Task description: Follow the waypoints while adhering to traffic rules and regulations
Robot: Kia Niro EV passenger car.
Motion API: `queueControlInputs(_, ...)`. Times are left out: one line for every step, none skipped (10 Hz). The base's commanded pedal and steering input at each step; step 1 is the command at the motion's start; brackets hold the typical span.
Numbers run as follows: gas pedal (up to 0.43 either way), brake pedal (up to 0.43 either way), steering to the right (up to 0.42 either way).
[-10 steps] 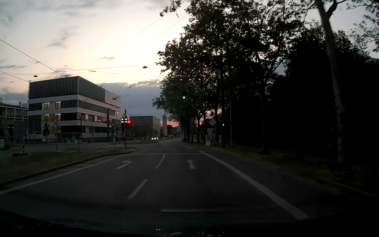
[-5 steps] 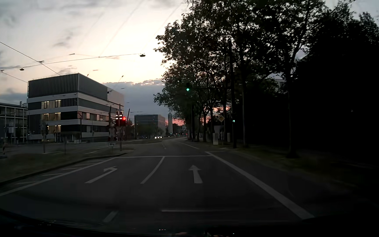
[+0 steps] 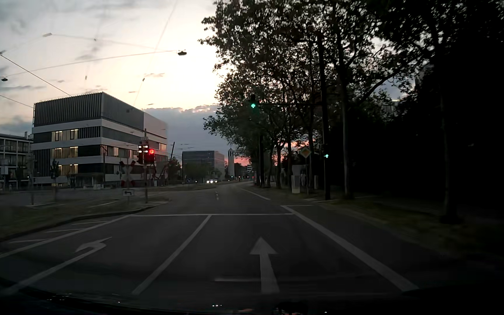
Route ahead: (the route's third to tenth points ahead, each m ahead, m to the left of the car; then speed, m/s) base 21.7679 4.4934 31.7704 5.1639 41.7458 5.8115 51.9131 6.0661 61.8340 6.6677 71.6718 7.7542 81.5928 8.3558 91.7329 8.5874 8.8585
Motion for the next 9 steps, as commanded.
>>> queueControlInputs(0.157,0.000,-0.016)
queueControlInputs(0.157,0.000,-0.016)
queueControlInputs(0.157,0.000,-0.018)
queueControlInputs(0.157,0.000,-0.020)
queueControlInputs(0.157,0.000,-0.021)
queueControlInputs(0.157,0.000,-0.021)
queueControlInputs(0.157,0.000,-0.022)
queueControlInputs(0.157,0.000,-0.023)
queueControlInputs(0.157,0.000,-0.023)
